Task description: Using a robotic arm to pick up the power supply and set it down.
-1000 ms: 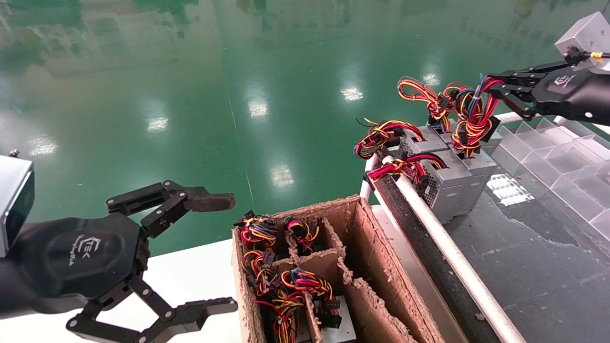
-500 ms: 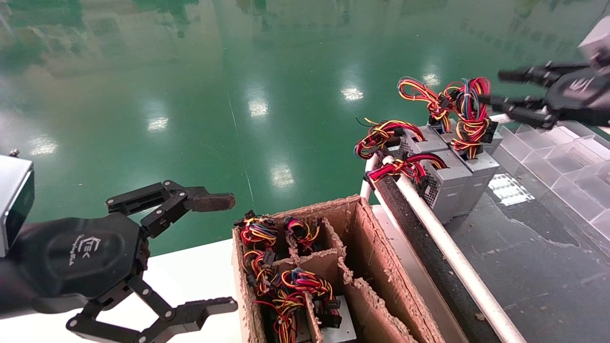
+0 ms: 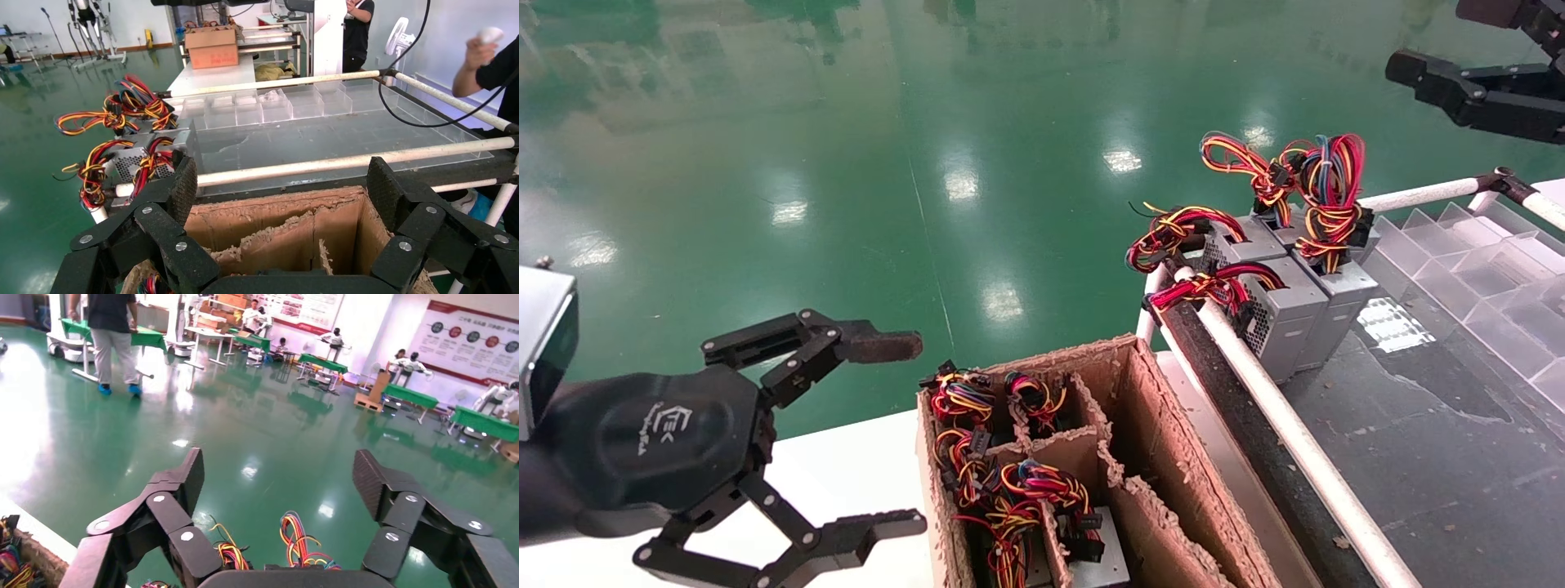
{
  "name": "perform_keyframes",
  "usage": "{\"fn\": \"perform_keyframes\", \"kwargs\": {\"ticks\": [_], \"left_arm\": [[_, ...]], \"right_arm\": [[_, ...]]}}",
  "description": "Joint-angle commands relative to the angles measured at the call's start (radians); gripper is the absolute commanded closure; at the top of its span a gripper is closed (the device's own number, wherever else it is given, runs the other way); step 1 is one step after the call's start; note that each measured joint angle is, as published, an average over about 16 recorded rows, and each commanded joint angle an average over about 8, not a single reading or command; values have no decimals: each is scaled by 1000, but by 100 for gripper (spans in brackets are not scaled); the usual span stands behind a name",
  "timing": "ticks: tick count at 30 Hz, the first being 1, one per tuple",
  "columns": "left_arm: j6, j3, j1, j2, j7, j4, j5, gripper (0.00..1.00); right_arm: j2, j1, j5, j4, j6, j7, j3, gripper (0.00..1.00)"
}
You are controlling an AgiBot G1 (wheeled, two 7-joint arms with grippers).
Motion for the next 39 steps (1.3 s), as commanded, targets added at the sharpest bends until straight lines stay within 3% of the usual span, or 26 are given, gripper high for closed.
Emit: {"fn": "perform_keyframes", "kwargs": {"ticks": [1,39], "left_arm": [[0,0,0,0,0,0,0,0],[0,1,0,0,1,0,-1,0]], "right_arm": [[5,-29,17,43,0,18,0,0],[106,-593,355,884,-3,370,10,0]]}}
